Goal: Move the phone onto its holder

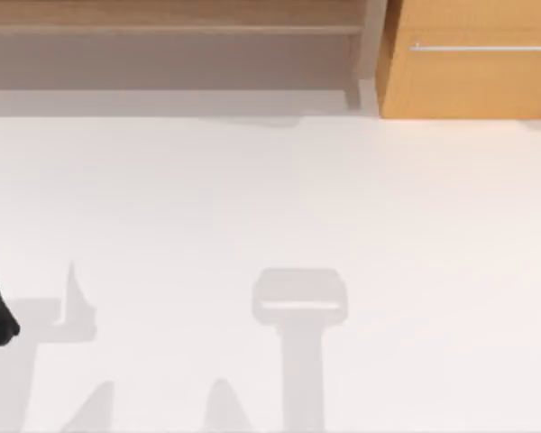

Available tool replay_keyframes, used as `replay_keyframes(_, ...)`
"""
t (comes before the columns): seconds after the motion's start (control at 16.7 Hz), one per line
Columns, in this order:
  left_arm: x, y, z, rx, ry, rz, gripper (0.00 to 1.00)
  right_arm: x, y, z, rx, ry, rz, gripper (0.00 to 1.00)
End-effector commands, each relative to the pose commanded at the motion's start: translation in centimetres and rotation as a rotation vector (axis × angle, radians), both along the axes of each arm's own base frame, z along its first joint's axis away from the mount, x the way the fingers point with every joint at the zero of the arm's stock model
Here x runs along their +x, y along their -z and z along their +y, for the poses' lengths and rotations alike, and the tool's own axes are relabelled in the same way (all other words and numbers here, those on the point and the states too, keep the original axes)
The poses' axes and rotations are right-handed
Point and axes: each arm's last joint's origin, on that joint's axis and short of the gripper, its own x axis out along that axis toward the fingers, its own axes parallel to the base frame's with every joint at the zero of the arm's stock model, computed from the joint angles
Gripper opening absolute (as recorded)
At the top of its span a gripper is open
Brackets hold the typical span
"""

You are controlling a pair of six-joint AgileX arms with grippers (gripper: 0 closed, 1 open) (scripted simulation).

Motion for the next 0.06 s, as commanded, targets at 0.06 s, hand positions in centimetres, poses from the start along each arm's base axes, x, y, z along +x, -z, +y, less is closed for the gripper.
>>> replay_keyframes(0.06, 0.00, 0.00, 0.00, 0.000, 0.000, 0.000, 1.00, 0.00, 0.00, 0.00, 0.000, 0.000, 0.000, 1.00)
